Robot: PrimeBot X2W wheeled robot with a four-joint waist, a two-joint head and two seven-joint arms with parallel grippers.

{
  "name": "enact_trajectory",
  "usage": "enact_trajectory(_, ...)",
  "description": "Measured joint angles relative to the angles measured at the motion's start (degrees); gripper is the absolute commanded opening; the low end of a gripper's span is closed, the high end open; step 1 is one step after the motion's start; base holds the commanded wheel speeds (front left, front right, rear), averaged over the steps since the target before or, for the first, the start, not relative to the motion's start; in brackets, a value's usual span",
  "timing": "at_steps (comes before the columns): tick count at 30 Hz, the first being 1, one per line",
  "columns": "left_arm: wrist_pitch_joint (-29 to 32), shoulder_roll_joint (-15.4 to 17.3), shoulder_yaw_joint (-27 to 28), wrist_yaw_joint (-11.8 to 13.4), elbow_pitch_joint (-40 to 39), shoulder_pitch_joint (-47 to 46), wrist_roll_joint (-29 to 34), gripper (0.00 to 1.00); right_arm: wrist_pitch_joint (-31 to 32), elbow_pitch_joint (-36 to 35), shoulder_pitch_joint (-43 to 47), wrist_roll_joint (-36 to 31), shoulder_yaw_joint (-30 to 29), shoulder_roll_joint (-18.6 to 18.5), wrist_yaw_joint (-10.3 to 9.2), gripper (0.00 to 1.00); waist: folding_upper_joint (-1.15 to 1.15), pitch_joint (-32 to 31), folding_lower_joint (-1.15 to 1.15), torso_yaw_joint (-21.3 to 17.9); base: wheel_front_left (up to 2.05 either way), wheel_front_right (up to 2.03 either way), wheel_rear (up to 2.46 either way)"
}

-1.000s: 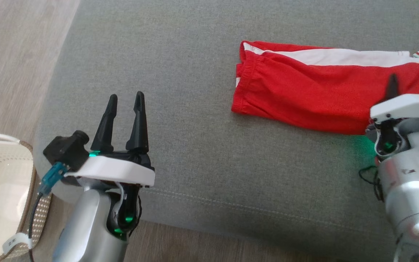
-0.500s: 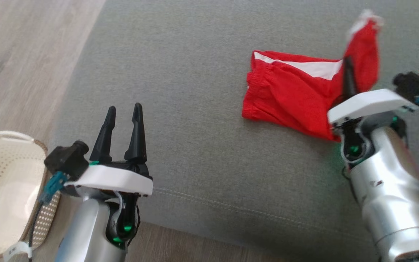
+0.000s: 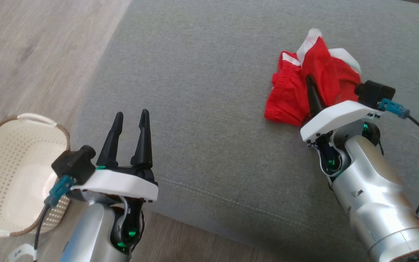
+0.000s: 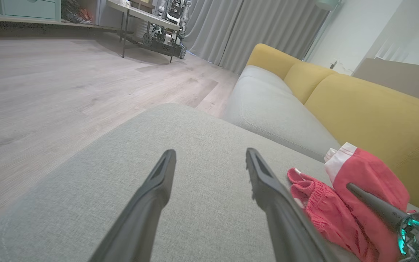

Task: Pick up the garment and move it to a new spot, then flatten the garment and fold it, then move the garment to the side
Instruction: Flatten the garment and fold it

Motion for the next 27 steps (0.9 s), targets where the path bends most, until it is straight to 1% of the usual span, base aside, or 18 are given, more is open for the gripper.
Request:
enact_trajectory(1, 0.0, 0.0, 0.0, 0.0, 0.0, 0.0, 0.0, 1.0, 0.0, 1.0, -0.1, 0.0, 0.4, 0.0, 0.0, 0.11, 0.0, 0.1, 0.0, 0.4, 0.0, 0.0, 0.0)
enact_trajectory(2, 0.0, 0.0, 0.0, 0.0, 0.0, 0.0, 0.0, 1.0, 0.0, 1.9, -0.2, 0.0, 0.5, 0.0, 0.0, 0.96, 0.0, 0.2, 0.0, 0.7, 0.0, 0.0, 0.0)
enact_trajectory(3, 0.0, 0.0, -0.1, 0.0, 0.1, 0.0, -0.1, 1.0, 0.0, 2.7, -0.5, 0.2, 0.9, 0.0, 0.0, 1.0, 0.0, 0.3, 0.0, 1.0, 0.0, 0.0, 0.0)
enact_trajectory(9, 0.0, 0.0, -0.5, 0.1, 0.4, 0.0, -0.6, 1.0, -0.2, 2.3, -2.3, 4.5, 4.8, 0.0, 0.0, 1.0, 0.0, 0.8, 0.0, 2.3, 0.0, 0.0, 0.0)
enact_trajectory(14, 0.0, 0.0, -1.0, 0.5, 0.4, 0.0, -1.2, 1.0, -0.3, 1.8, -2.3, 6.2, 7.6, 0.0, 0.0, 1.0, 0.0, 1.4, 0.0, 2.7, 0.0, 0.0, 0.0)
enact_trajectory(18, 0.0, 0.0, -1.7, 0.5, 0.4, 0.0, -1.7, 1.0, 0.5, 4.0, -2.2, 9.5, 11.5, 0.0, 0.0, 1.0, 0.0, 1.8, 0.0, 2.9, 0.0, 0.0, 0.0)
enact_trajectory(23, 0.0, 0.0, -1.8, 0.6, 0.5, 0.0, -1.8, 1.0, 0.5, 3.8, -2.3, 14.2, 15.5, 0.0, 0.0, 1.0, 0.0, 1.9, 0.0, 2.4, 0.0, 0.0, 0.0)
enact_trajectory(27, 0.0, 0.0, -1.5, 0.6, 0.7, 0.0, -1.4, 1.0, 0.3, 2.8, -2.7, 16.0, 17.4, 0.0, 0.0, 1.0, 0.0, 1.4, 0.0, 1.2, 0.0, 0.0, 0.0)
